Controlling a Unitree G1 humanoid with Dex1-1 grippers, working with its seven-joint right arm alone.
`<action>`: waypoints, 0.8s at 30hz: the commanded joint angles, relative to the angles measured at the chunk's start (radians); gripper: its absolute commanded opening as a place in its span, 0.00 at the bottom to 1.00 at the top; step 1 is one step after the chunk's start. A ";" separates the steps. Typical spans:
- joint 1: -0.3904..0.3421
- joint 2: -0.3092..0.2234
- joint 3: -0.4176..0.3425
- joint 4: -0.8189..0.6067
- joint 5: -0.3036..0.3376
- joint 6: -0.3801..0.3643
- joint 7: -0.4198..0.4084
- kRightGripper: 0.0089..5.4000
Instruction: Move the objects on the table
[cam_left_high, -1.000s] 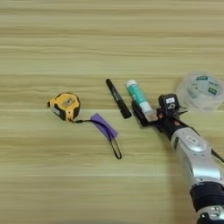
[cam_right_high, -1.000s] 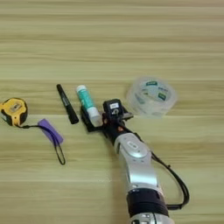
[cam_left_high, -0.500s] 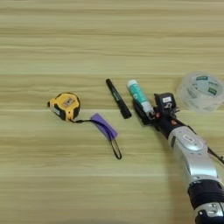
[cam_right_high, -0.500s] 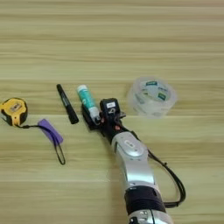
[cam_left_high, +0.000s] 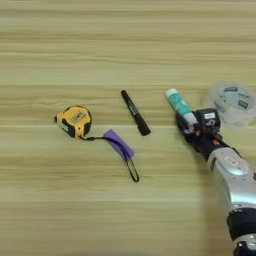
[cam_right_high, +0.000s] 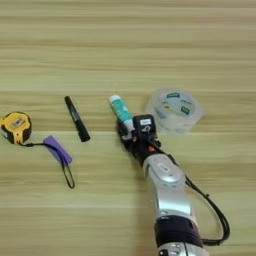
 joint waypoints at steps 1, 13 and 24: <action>-0.055 -0.056 -0.041 -0.012 0.015 -0.014 -0.022 0.32; -0.059 -0.060 -0.059 0.003 0.022 -0.025 -0.020 0.31; 0.030 -0.052 -0.037 -0.276 0.026 -0.003 -0.009 0.59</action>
